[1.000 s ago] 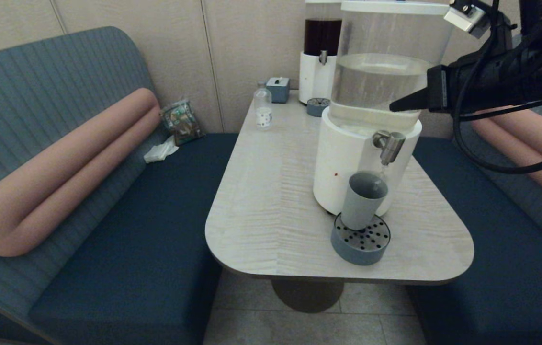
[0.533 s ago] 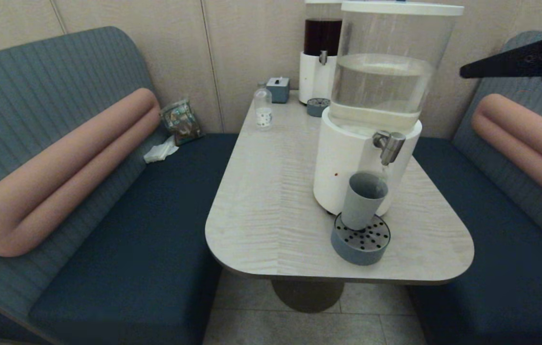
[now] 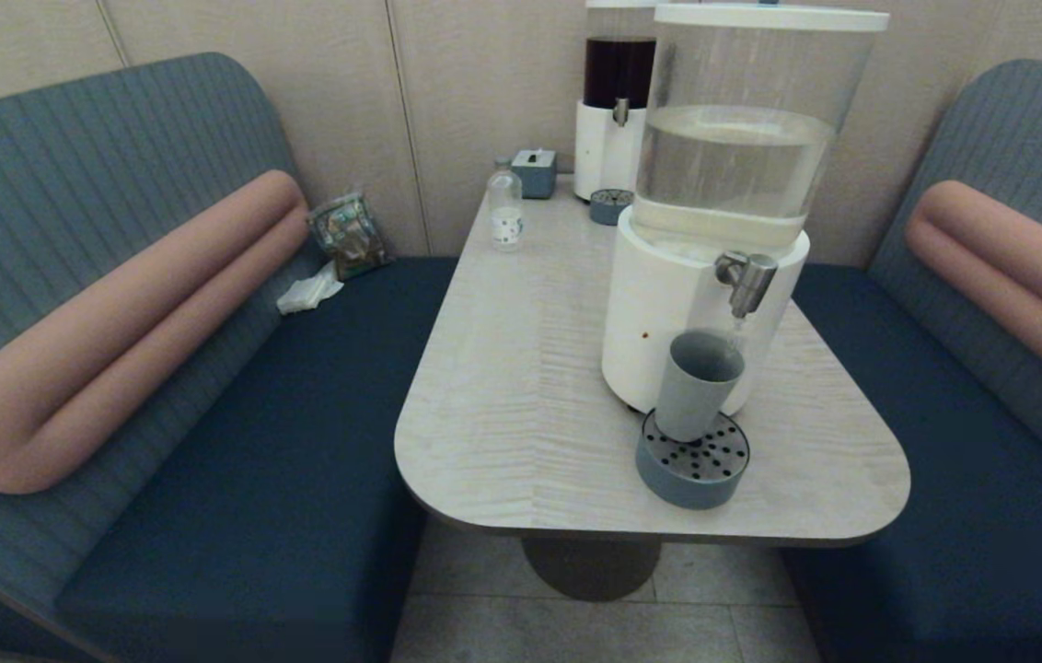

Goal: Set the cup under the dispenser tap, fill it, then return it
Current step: Turn off the faucet

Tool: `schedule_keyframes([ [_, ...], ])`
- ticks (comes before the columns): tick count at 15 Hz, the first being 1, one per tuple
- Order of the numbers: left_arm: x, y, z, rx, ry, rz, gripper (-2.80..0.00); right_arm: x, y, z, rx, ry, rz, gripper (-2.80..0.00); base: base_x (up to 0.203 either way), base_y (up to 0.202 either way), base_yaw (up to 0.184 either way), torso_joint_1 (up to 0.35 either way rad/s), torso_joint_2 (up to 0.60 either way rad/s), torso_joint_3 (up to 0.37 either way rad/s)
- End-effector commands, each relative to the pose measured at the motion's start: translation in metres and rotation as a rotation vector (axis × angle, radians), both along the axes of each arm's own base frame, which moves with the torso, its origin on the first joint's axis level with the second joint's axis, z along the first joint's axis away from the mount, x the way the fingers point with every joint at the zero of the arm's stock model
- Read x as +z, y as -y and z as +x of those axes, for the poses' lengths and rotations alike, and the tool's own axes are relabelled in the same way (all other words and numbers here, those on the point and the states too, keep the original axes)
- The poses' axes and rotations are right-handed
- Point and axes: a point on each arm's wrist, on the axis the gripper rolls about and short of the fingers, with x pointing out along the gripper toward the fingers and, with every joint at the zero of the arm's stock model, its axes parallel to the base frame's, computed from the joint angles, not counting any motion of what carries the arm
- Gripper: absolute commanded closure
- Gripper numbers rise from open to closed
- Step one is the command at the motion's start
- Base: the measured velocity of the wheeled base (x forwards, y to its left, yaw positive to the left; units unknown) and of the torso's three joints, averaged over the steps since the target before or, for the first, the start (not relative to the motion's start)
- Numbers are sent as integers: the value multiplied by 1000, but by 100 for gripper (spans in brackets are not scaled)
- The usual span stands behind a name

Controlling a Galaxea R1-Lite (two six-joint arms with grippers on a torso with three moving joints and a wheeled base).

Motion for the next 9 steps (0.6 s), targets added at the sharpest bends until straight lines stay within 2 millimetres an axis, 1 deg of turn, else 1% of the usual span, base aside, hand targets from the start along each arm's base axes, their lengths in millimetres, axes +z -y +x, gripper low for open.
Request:
schedule_keyframes([
  [1,0,0,0,1,-3,0,0,-20,5,-61,-29,114,0,0,0,0,0,0,0,0],
  [3,0,0,0,1,-3,0,0,-51,9,-96,-83,166,-10,0,0,0,0,0,0,0],
  [5,0,0,0,1,-3,0,0,-82,16,-122,-146,219,-39,0,0,0,0,0,0,0],
  [6,0,0,0,1,-3,0,0,-97,19,-127,-202,222,-52,0,0,0,0,0,0,0],
  [7,0,0,0,1,-3,1,0,-103,23,-129,-310,214,-46,0,0,0,0,0,0,0],
  [8,0,0,0,1,-3,0,0,-108,25,-123,-378,177,-28,0,0,0,0,0,0,0],
  [9,0,0,0,1,-3,0,0,-109,25,-122,-384,165,-22,0,0,0,0,0,0,0],
])
